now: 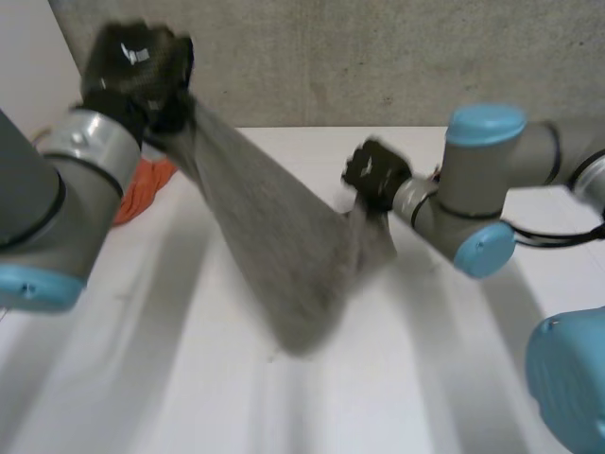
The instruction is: Fold the laundry.
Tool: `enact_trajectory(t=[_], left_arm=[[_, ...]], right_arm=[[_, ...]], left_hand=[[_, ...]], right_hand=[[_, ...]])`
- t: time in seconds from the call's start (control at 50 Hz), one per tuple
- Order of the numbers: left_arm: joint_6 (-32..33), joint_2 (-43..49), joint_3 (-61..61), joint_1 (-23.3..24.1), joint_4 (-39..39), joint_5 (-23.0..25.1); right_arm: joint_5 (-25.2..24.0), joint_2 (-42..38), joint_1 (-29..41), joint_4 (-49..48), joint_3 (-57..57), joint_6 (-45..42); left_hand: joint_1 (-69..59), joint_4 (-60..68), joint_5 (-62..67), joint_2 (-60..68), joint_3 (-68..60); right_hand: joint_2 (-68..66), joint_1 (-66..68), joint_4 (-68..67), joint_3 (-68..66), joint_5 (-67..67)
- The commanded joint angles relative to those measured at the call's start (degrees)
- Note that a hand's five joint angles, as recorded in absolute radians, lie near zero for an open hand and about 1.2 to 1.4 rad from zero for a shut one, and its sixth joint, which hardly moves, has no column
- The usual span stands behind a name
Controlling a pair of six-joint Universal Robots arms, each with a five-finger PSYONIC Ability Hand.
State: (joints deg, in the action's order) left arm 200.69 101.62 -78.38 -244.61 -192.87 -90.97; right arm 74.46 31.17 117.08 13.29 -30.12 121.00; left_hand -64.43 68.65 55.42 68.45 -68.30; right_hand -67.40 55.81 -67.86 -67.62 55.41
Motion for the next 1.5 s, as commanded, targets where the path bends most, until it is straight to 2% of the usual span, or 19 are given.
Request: enact_trajectory(t=[0.02,0.16,0.28,0.34,0.36,0.42,0.52,0.64,0.74,0.92,1.0,1.04,1.06,1.08,1.1,1.24,1.38,1.46,1.5], left_arm=[[-0.1,2.7,13.2,-0.6,-1.1,-1.1],[-0.1,1.8,13.9,-0.1,-2.9,-1.5],[-0.1,0.6,10.7,0.7,-2.9,-1.2],[-0.1,-0.5,9.9,1.8,-2.9,-1.2],[-0.1,-0.9,9.8,2.1,-2.9,-1.1],[0.0,-2.8,9.6,3.9,-2.9,-0.9],[0.0,-7.7,8.9,5.2,-2.5,0.4],[-0.1,-15.8,4.6,5.3,-2.5,5.4],[-0.2,-20.3,1.2,5.3,-2.5,8.2],[0.0,-21.8,-0.6,5.3,-2.2,8.5],[0.0,-21.0,-0.5,4.7,-2.2,8.5],[0.3,-20.4,-0.5,4.4,-2.2,8.5],[0.5,-19.9,-0.4,4.4,-2.2,8.5],[0.7,-19.2,-0.2,4.3,-2.2,8.5],[1.4,-17.4,0.2,4.0,-2.2,8.5],[5.1,-10.7,5.0,1.2,-2.2,7.9],[5.4,-6.2,13.9,0.5,-2.3,5.1],[5.5,-6.6,14.9,1.7,-2.2,4.1],[5.2,-6.8,14.3,2.8,-2.2,4.1]], right_arm=[[6.5,15.2,-4.2,-0.8,-4.2,17.8],[2.9,37.2,-8.8,1.2,-32.5,15.1],[-4.6,46.9,-9.1,14.2,-55.8,-1.8],[-4.3,46.7,-8.9,16.2,-58.6,-5.6],[-4.0,46.7,-8.5,14.8,-58.0,-3.2],[-3.3,45.7,-8.4,10.4,-54.5,4.4],[-3.3,37.8,-8.4,3.2,-40.6,25.8],[-6.0,29.0,-7.5,3.2,-26.4,36.7],[-14.5,19.6,-5.0,5.2,-16.2,38.1],[-32.5,2.5,1.6,20.2,-2.7,43.1],[-36.7,-2.4,2.4,25.4,0.9,43.0],[-36.8,-3.7,2.5,26.6,2.9,43.1],[-36.5,-4.7,2.5,27.1,5.7,43.6],[-36.3,-5.1,2.4,27.0,7.7,43.9],[-35.9,-5.5,2.4,26.9,9.2,44.2],[-18.9,-5.2,-0.8,19.6,25.2,58.3],[-3.7,4.7,-5.8,11.6,22.5,63.9],[-4.7,11.9,-7.7,11.2,13.0,63.4],[-9.7,15.0,-7.7,11.0,6.0,61.9]], left_hand=[[-15.6,11.3,14.6,11.5,-11.7],[-15.6,11.3,14.6,11.5,-11.7],[-15.6,11.3,14.6,11.5,-11.7],[-15.6,11.3,14.6,11.5,-11.7],[-15.6,11.3,14.6,11.5,-11.7],[-15.6,11.3,14.6,11.5,-11.7],[-15.6,11.3,14.6,11.5,-11.7],[-15.6,11.3,14.6,11.5,-11.7],[-15.6,11.3,14.6,11.5,-11.7],[-15.6,11.3,14.6,11.5,-11.7],[-15.6,11.3,14.6,11.5,-11.7],[-15.6,11.3,14.6,11.5,-11.7],[-15.6,11.3,14.6,11.5,-11.7],[-15.6,11.3,14.6,11.5,-11.7],[-15.6,11.3,14.6,11.5,-11.7],[-15.6,11.3,14.6,11.5,-11.7],[-15.6,11.3,14.6,11.5,-11.7],[-15.6,11.3,14.6,11.5,-11.7],[-15.6,11.3,14.6,11.5,-11.7]], right_hand=[[-12.6,24.2,-12.1,-12.4,14.6],[-12.6,24.2,-12.1,-12.4,14.6],[-12.6,24.2,-12.1,-12.4,14.6],[21.7,-10.1,22.1,21.9,-19.7],[38.0,-26.4,38.4,38.2,-36.0],[56.2,-44.7,56.7,56.5,-54.3],[57.4,-45.8,57.9,57.6,-55.4],[57.4,-45.8,57.9,57.6,-55.4],[57.4,-45.8,57.9,57.6,-55.4],[57.4,-45.8,57.9,57.6,-55.4],[57.4,-45.8,57.9,57.6,-55.4],[52.2,-40.6,52.7,52.4,-50.2],[16.6,-5.0,17.1,16.9,-14.6],[-4.4,16.0,-3.9,-4.2,6.4],[-12.5,24.1,-12.1,-12.3,14.5],[-12.6,24.2,-12.1,-12.4,14.6],[-12.6,24.2,-12.1,-12.4,14.6],[-12.6,24.2,-12.1,-12.4,14.6],[13.2,-1.7,13.7,13.5,-11.3]])
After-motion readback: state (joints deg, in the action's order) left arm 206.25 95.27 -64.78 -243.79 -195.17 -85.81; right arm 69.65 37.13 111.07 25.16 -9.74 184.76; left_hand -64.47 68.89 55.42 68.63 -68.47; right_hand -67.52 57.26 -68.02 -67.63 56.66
